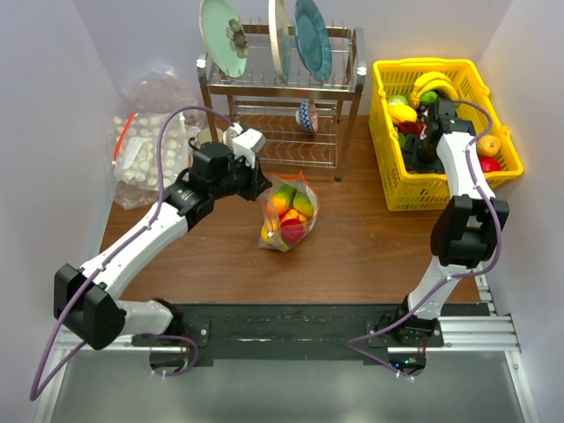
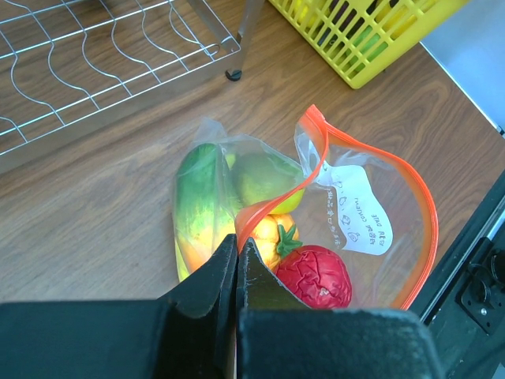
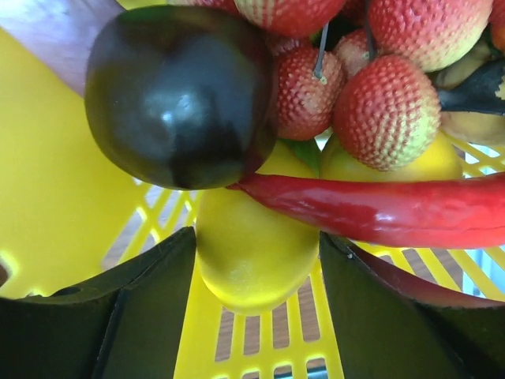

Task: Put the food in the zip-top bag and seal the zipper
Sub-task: Pick up the fake fruit from the bin.

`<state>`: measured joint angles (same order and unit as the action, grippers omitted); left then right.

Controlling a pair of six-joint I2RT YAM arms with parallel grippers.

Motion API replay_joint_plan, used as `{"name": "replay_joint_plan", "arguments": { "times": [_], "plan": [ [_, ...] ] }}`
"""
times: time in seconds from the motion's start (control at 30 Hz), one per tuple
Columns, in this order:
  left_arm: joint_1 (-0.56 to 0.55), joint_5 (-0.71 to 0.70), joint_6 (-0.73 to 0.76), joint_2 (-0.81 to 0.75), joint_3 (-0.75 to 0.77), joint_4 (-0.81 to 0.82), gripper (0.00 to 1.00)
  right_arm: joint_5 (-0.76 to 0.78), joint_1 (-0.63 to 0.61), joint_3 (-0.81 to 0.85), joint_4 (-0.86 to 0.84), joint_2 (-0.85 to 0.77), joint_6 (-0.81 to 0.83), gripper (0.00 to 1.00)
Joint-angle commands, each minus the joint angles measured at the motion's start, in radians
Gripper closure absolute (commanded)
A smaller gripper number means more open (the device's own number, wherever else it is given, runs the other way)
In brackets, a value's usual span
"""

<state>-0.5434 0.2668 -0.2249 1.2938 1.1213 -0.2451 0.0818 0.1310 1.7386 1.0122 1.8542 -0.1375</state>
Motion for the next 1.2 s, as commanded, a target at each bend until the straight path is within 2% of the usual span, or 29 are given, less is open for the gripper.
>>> {"name": "replay_joint_plan", "arguments": {
  "times": [0.0,0.23,0.57,0.8,0.87,0.93,0.97,1.03,1.17],
  "plan": [
    [0.005,0.012,-0.010,-0.016,-0.002,0.050,1.00,0.050,-0.030,-0.001,0.052,0.016,0.019,0.33],
    [0.007,0.020,-0.011,-0.016,-0.002,0.052,1.00,0.147,-0.050,-0.013,0.088,0.069,0.022,0.32],
    [0.005,0.009,-0.008,-0.019,-0.005,0.050,1.00,0.160,-0.050,-0.054,0.048,0.115,0.021,0.36],
    [0.005,0.011,-0.008,-0.016,-0.006,0.050,1.00,0.236,-0.051,-0.086,0.054,0.129,0.009,0.24],
    [0.005,0.011,-0.008,-0.016,-0.006,0.050,1.00,0.234,-0.051,-0.109,0.043,0.134,0.006,0.24],
    [0.005,0.011,-0.008,-0.016,-0.008,0.050,1.00,0.220,-0.051,-0.123,0.034,0.134,0.001,0.30],
    [0.005,0.011,-0.008,-0.016,-0.008,0.050,1.00,0.213,-0.051,-0.125,0.026,0.123,-0.002,0.40],
    [0.005,0.009,-0.008,-0.014,-0.008,0.050,1.00,0.191,-0.051,-0.120,0.014,0.100,-0.005,0.49],
    [0.005,0.002,-0.007,-0.016,-0.008,0.047,1.00,0.165,-0.051,-0.065,0.019,0.022,-0.017,0.51]
  ]
}}
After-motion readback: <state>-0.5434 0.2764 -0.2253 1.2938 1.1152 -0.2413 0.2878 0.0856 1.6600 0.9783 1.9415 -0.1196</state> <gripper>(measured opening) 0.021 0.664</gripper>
